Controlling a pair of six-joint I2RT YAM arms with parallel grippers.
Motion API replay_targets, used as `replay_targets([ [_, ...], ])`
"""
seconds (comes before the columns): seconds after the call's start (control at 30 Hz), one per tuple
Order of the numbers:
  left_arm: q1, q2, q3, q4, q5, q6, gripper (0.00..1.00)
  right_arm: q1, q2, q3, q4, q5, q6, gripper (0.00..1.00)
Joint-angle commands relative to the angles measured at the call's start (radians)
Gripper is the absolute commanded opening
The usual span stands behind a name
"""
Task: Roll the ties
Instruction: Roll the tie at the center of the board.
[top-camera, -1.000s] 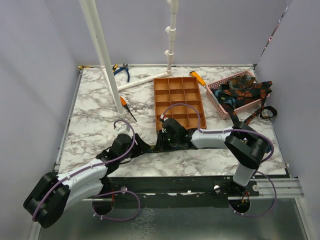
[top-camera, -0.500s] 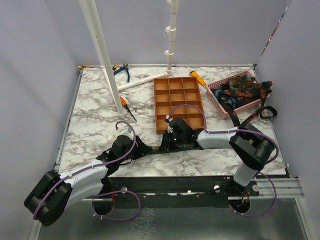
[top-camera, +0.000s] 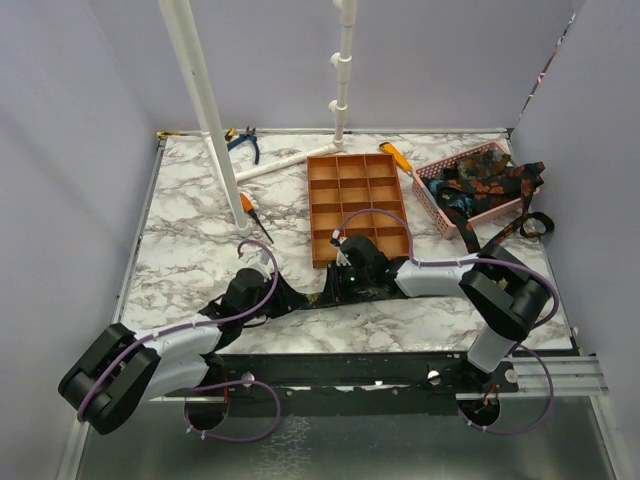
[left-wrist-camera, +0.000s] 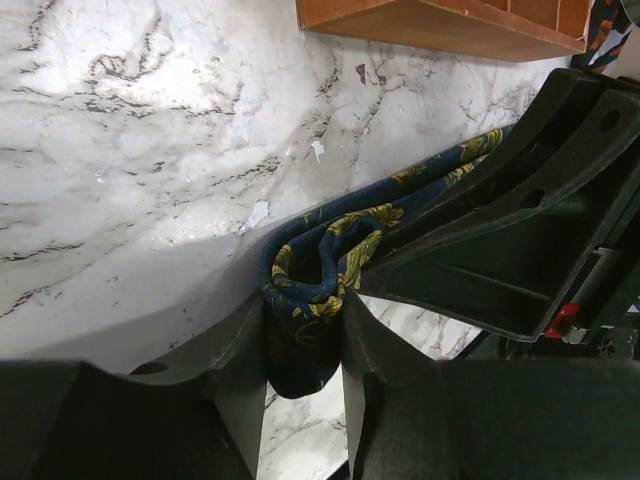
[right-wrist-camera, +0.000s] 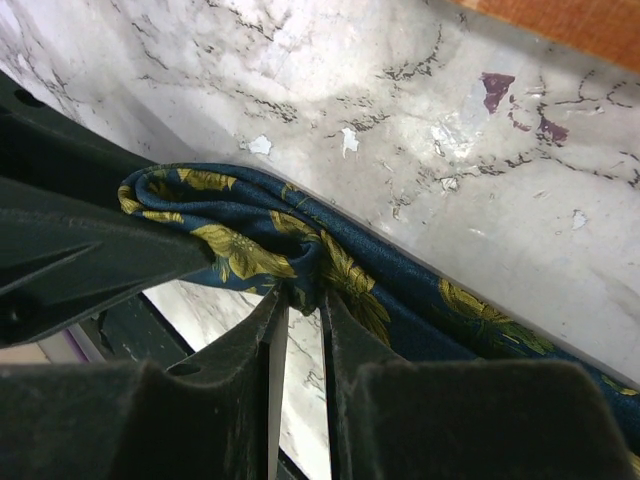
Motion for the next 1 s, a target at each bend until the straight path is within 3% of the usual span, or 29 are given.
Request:
replay_targets([
  [0.0,0.003,-0.023,-0.025,0.013,0.034,-0.008,0.27,-0.008,-0.014,0.000,-0.091,0.006,-0.029,0.21],
  [0.23,0.003,-0.059,-0.024,-0.053,0.002,-0.015,0.08,-0.004,-0.085,0.041,-0.133,0.024,-0.021,0.31],
  [0.37,0.003,-0.105,-0.015,-0.123,-0.038,-0.013,0.00,0.009,-0.131,0.060,-0.142,0.047,-0.022,0.27],
  [0.97,0.001,-0.185,0.060,-0.363,-0.124,0.012,0.00,0.061,0.101,0.236,-0.246,0.086,0.006,0.00],
])
